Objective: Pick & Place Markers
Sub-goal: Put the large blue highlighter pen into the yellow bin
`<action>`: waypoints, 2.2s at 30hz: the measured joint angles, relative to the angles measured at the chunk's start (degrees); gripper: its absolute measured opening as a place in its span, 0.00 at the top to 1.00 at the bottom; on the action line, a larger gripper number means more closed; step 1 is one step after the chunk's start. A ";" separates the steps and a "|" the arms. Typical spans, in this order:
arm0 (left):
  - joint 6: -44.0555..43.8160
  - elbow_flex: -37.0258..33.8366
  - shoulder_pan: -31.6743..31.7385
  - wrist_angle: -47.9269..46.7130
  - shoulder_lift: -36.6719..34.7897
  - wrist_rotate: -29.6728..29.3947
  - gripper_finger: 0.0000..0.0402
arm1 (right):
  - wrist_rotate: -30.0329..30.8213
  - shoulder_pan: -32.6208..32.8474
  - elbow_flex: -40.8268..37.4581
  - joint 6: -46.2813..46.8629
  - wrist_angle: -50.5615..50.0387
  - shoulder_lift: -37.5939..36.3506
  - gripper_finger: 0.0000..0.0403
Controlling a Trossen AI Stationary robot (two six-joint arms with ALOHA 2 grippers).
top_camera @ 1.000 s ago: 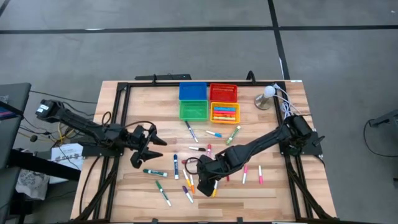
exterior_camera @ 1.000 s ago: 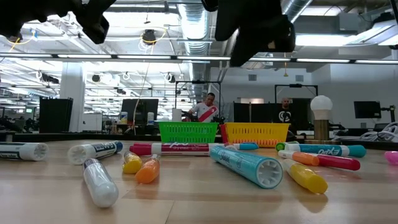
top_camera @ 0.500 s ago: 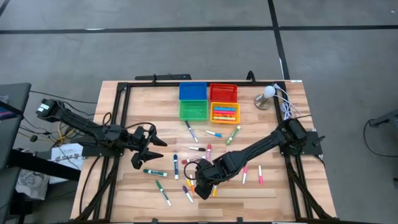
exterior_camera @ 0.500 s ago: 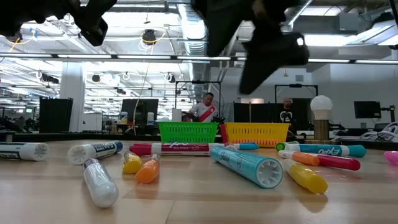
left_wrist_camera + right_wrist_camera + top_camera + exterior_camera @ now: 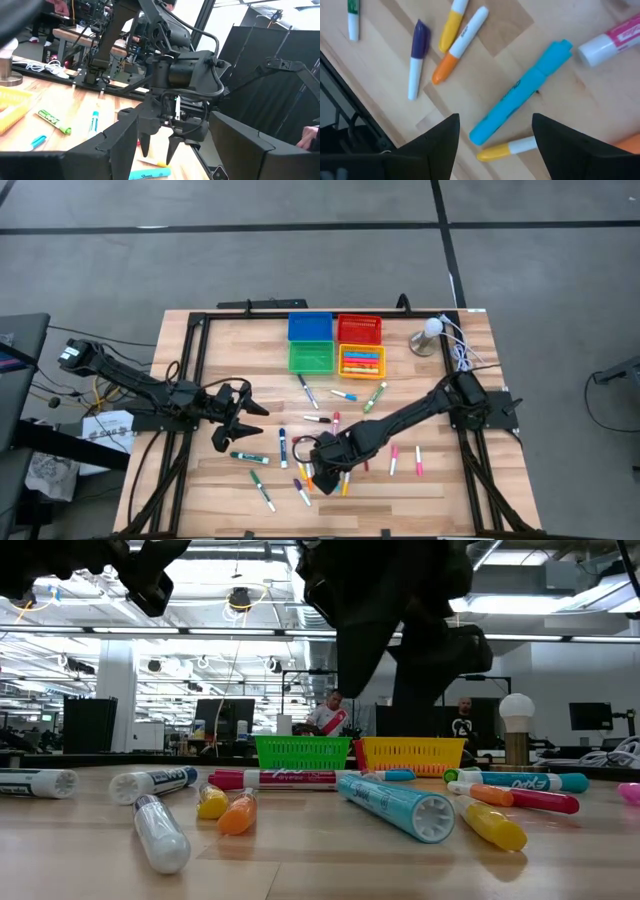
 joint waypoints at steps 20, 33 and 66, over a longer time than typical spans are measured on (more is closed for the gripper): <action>0.22 0.00 0.00 -0.21 -0.01 -0.21 0.40 | 1.29 -0.50 0.01 4.00 1.40 3.76 0.41; 0.22 0.00 0.02 -0.57 0.00 -0.20 0.40 | 1.35 0.19 0.16 6.86 2.45 6.14 0.41; 0.00 0.00 0.00 -0.87 0.00 -0.17 0.40 | 3.93 0.27 0.39 15.52 2.94 8.50 0.84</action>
